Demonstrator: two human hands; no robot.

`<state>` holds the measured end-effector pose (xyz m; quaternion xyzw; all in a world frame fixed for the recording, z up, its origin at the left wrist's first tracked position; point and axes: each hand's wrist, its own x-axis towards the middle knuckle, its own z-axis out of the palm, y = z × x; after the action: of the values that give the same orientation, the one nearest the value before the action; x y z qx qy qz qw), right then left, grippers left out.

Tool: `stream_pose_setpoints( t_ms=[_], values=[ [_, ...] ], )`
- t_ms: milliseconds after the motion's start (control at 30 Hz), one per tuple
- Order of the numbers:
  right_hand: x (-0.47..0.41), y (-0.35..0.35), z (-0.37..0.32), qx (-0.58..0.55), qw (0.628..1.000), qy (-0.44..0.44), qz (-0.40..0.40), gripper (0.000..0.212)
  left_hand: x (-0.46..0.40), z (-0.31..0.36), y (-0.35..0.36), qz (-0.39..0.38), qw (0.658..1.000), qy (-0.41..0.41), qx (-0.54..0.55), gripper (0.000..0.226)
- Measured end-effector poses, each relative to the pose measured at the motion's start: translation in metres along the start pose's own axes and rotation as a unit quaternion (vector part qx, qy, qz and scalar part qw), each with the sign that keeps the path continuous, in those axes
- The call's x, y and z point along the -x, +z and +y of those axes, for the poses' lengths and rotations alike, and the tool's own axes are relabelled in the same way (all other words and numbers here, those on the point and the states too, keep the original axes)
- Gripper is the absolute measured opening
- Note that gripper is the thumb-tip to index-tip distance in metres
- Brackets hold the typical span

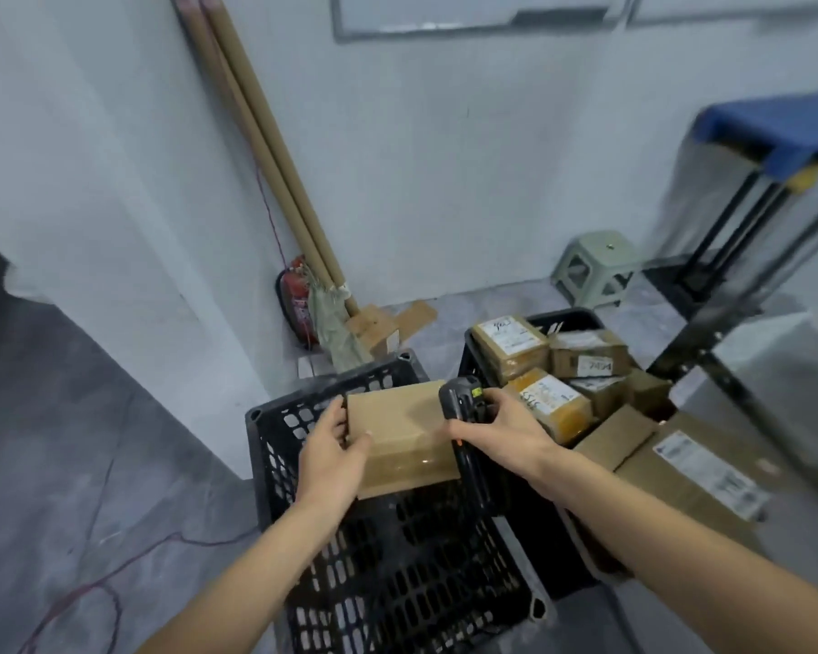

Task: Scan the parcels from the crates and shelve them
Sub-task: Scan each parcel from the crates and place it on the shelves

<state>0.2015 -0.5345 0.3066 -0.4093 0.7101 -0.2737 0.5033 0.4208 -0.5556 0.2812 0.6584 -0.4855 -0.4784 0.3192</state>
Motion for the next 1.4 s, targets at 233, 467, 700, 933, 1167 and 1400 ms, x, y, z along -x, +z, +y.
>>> stream_pose_setpoints(
  t_ms=[233, 467, 700, 933, 1167, 1400],
  values=[
    [0.087, -0.065, -0.078, -0.055, 0.994, -0.042, 0.088, 0.035, 0.021, 0.104, -0.019, -0.079, 0.994, 0.075, 0.004, 0.084],
    [0.195, -0.109, -0.113, -0.050, 0.982, -0.059, 0.170, 0.042, 0.074, 0.192, -0.016, -0.149, 0.970, 0.191, 0.032, 0.067],
    [0.315, -0.144, -0.114, -0.087, 0.949, -0.081, 0.291, 0.034, 0.150, 0.254, 0.011, -0.218, 0.936, 0.253, 0.112, 0.038],
    [0.434, -0.177, -0.085, -0.126, 0.909, -0.069, 0.392, 0.033, 0.252, 0.295, 0.056, -0.279, 0.904, 0.303, 0.112, 0.033],
    [0.549, -0.197, -0.043, -0.132, 0.873, -0.045, 0.467, 0.034, 0.363, 0.316, 0.095, -0.389, 0.850, 0.332, 0.130, 0.022],
    [0.657, -0.208, 0.000, -0.147, 0.843, -0.042, 0.516, 0.034, 0.467, 0.317, 0.125, -0.452, 0.813, 0.341, 0.134, 0.010]
  ],
)
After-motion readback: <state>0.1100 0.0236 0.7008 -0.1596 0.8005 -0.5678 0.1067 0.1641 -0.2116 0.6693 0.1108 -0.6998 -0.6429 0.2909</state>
